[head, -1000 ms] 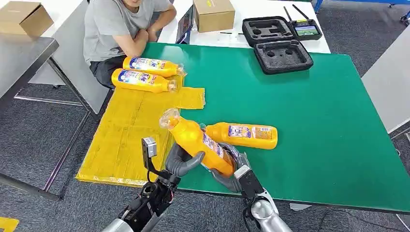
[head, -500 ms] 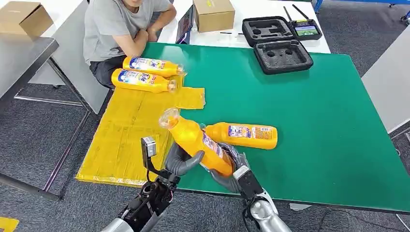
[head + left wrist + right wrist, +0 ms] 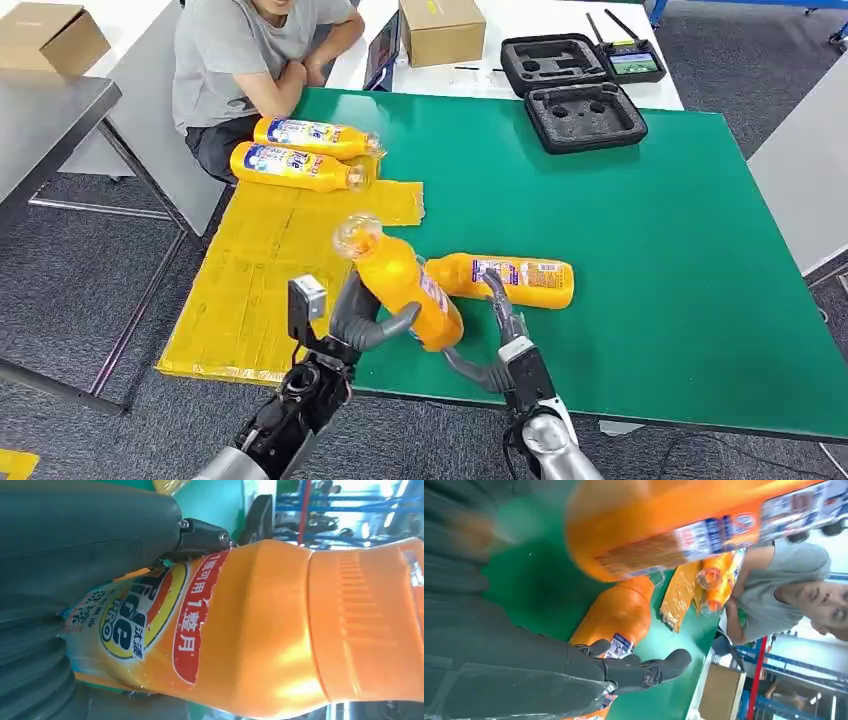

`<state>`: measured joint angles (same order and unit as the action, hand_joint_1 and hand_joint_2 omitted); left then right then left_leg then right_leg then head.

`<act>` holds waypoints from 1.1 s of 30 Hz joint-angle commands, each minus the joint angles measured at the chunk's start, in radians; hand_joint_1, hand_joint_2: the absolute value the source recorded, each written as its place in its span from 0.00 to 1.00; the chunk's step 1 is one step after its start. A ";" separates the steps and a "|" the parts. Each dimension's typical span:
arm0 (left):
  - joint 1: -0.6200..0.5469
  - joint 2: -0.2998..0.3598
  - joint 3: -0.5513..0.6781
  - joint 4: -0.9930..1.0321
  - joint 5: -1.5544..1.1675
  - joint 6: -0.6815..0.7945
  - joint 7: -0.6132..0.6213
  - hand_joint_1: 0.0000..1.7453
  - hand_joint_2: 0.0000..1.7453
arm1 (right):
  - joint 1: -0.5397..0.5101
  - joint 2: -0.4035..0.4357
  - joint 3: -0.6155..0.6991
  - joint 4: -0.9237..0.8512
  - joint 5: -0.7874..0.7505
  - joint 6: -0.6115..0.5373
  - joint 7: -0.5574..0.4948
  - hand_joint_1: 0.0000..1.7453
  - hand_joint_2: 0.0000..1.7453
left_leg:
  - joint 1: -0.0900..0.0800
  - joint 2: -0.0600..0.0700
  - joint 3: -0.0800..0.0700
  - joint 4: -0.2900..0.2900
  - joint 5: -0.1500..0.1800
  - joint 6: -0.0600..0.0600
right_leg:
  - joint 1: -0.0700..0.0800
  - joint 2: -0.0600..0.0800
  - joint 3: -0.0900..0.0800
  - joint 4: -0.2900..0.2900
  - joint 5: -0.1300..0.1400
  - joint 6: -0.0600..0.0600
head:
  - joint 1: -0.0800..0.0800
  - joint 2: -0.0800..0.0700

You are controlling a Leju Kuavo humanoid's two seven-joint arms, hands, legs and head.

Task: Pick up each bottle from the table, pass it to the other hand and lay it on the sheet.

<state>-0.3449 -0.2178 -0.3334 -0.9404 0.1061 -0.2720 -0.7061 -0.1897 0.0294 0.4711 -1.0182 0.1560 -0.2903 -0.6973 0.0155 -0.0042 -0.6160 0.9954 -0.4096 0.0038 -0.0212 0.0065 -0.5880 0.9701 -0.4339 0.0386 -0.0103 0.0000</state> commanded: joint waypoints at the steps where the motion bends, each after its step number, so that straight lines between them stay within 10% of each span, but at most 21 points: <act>1: -0.066 0.035 0.014 -0.007 0.004 -0.004 0.008 1.00 1.00 | 0.003 -0.003 -0.016 -0.025 -0.009 -0.009 -0.001 0.00 1.00 | 0.001 0.000 0.004 0.001 -0.002 0.001 | 0.001 -0.001 0.005 0.000 -0.002 -0.002 | 0.000 0.000; 12: -0.073 0.058 0.013 -0.069 -0.033 0.066 0.008 1.00 1.00 | 0.013 0.001 -0.039 -0.037 -0.004 0.003 -0.001 0.00 1.00 | 0.000 0.001 0.002 0.000 -0.001 0.000 | 0.000 0.000 0.001 0.000 -0.001 -0.001 | 0.000 0.000; 19: -0.203 0.195 -0.158 -0.009 -0.566 0.624 0.017 1.00 1.00 | 0.041 -0.011 -0.056 -0.069 0.005 0.004 -0.001 0.00 1.00 | 0.001 -0.001 0.003 0.001 -0.001 0.000 | 0.001 -0.001 0.003 0.000 -0.001 -0.002 | 0.000 0.000; 33: -0.230 0.281 -0.148 -0.013 -0.778 0.736 0.099 1.00 1.00 | 0.029 0.004 -0.036 -0.062 -0.002 0.031 -0.001 0.00 1.00 | 0.001 0.002 0.004 0.000 -0.001 0.001 | 0.001 0.001 0.004 0.000 -0.001 -0.002 | 0.000 0.000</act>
<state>-0.5121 -0.0332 -0.4444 -1.0071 -0.5730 0.4143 -0.6546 -0.1341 0.0248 0.4372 -1.1036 0.1606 -0.2834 -0.6973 0.0159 -0.0039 -0.6162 0.9954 -0.4089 0.0042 -0.0210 0.0067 -0.5882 0.9704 -0.4338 0.0385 -0.0103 0.0000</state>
